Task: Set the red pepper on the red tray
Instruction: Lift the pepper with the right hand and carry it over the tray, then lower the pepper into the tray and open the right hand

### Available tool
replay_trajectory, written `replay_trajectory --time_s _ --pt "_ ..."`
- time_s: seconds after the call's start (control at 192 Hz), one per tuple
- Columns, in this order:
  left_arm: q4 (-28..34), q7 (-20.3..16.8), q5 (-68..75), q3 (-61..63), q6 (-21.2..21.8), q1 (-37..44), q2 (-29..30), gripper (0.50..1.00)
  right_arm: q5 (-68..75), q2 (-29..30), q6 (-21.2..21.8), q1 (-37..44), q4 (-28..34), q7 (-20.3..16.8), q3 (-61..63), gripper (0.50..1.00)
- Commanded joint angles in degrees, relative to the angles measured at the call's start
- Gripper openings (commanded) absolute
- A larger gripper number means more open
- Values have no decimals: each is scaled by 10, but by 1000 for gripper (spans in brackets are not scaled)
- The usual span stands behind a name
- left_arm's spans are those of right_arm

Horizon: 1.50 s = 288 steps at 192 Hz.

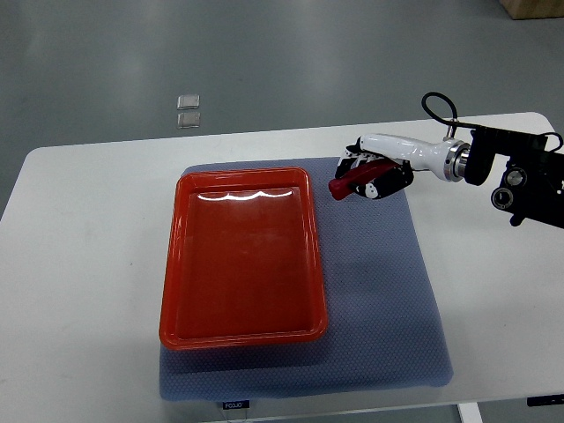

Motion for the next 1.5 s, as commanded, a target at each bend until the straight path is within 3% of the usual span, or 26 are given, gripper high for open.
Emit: replay_trajectory --time_s 0.0,0.266,0.714,1.365,1.495 --pt "0 0 0 0 0 0 0 1000 14 13 1 23 -1 0 -2 500" --pt "0 0 0 0 0 0 0 1000 61 104 -4 79 -26 0 -41 500" --pt "-5 0 0 2 0 0 0 1000 53 318 -24 29 -156 6 -68 500" --pt "-5 0 0 2 0 0 0 1000 47 349 -67 -56 -188 25 -67 500" --pt "-5 0 0 2 0 0 0 1000 47 349 -67 -59 -188 26 -66 539"
